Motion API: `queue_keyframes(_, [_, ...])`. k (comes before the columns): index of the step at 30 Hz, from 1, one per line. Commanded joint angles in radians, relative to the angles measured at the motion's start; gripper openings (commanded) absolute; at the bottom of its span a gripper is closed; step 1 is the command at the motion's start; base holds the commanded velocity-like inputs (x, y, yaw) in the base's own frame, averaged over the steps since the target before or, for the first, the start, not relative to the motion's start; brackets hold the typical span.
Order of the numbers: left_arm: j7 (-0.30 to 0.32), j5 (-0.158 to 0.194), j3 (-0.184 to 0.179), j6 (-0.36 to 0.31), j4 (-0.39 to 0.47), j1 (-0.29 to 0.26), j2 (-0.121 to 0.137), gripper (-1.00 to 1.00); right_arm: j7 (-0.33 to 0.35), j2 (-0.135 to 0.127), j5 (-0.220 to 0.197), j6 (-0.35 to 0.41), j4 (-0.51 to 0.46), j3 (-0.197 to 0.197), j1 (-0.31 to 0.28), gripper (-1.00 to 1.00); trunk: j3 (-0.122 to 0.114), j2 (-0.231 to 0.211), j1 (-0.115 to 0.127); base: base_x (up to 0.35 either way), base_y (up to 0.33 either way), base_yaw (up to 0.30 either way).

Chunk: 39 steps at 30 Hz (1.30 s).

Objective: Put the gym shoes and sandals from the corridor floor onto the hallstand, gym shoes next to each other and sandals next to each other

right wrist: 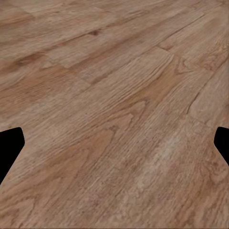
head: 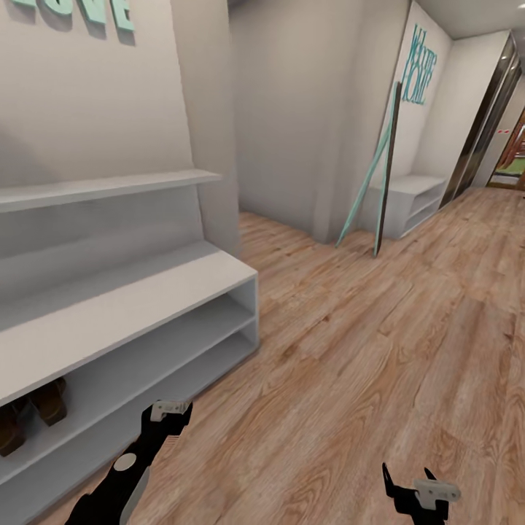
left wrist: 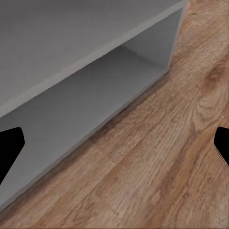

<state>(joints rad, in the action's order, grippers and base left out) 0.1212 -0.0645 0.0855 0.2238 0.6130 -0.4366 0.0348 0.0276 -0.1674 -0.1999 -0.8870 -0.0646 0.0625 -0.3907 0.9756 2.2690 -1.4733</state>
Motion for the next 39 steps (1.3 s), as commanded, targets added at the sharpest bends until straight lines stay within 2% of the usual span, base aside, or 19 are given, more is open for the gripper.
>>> queue_keyframes(1, [0.008, -0.007, 0.007, 0.003, -0.001, -0.001, -0.001, 1.00, 0.003, 0.001, -0.010, -0.003, 0.002, 0.007, 0.000, 1.00, 0.001, 0.000, 0.000, 0.330, -0.104, -0.001])
queue_keyframes(6, [0.009, -0.006, 0.007, 0.004, -0.001, -0.001, -0.002, 1.00, 0.003, 0.002, -0.010, -0.003, 0.003, 0.007, 0.000, 1.00, 0.001, 0.000, 0.000, 0.308, -0.125, 0.000])
queue_keyframes(12, [0.009, -0.006, 0.007, 0.005, -0.002, -0.001, -0.002, 1.00, 0.003, 0.002, -0.009, -0.003, 0.003, 0.007, 0.000, 1.00, 0.001, 0.000, 0.000, 0.135, -0.228, -0.199])
queue_keyframes(28, [0.009, -0.005, 0.007, 0.006, -0.001, -0.001, -0.001, 1.00, 0.003, 0.002, -0.009, -0.003, 0.003, 0.007, 0.000, 1.00, 0.001, 0.000, 0.000, 0.017, -0.257, -0.265])
queue_keyframes(39, [0.009, -0.005, 0.007, 0.006, -0.001, -0.001, 0.000, 1.00, 0.003, 0.002, -0.009, -0.003, 0.003, 0.007, 0.000, 1.00, 0.001, 0.000, 0.000, 0.000, -0.039, -0.275])
